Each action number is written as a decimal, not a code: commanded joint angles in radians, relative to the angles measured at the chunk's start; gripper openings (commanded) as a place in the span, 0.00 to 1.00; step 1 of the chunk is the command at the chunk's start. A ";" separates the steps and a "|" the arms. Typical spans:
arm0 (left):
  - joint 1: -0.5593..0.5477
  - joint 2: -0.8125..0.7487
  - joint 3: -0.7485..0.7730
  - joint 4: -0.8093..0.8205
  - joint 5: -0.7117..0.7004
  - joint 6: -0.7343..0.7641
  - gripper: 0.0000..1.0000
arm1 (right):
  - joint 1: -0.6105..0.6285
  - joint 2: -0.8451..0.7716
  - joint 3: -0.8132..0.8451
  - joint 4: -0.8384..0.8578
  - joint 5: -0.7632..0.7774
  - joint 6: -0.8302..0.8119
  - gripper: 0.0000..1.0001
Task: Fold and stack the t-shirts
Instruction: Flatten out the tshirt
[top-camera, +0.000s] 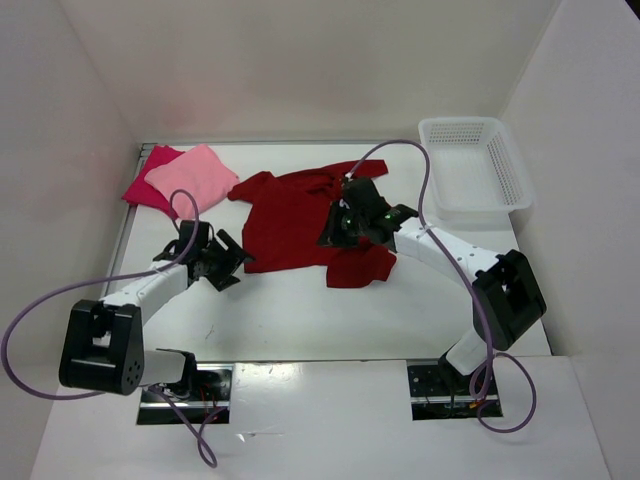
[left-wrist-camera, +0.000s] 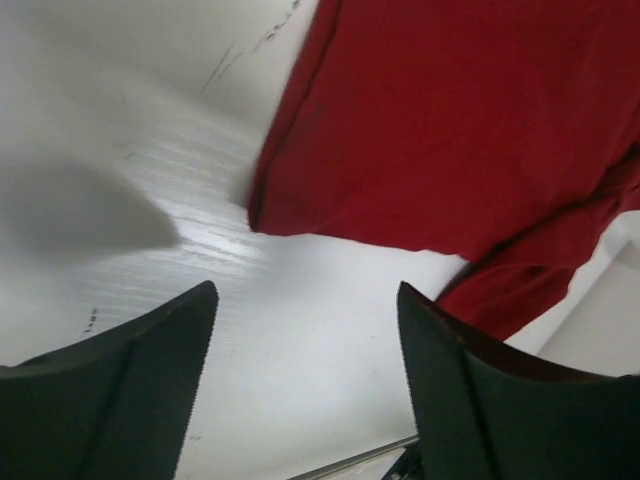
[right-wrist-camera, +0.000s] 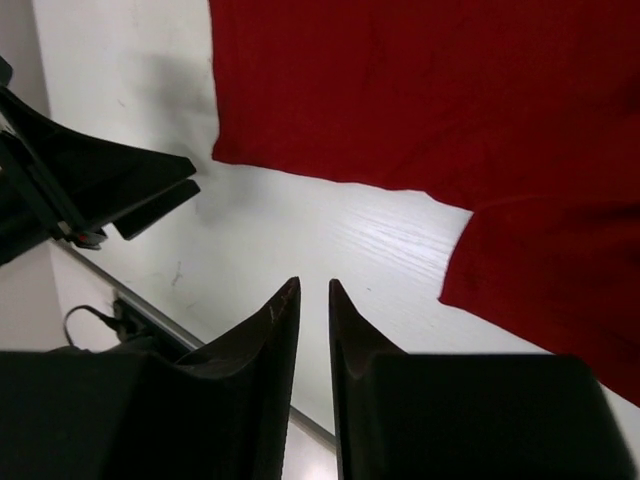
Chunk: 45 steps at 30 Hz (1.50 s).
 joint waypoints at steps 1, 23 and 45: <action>0.011 0.028 0.026 -0.031 -0.020 -0.064 0.84 | 0.001 -0.035 0.041 -0.069 0.041 -0.080 0.23; -0.023 0.228 0.020 0.121 -0.128 -0.270 0.42 | 0.001 -0.075 -0.040 -0.092 0.054 -0.111 0.35; -0.023 0.185 0.098 0.102 -0.204 -0.057 0.00 | 0.130 0.218 0.039 -0.219 0.280 -0.134 0.26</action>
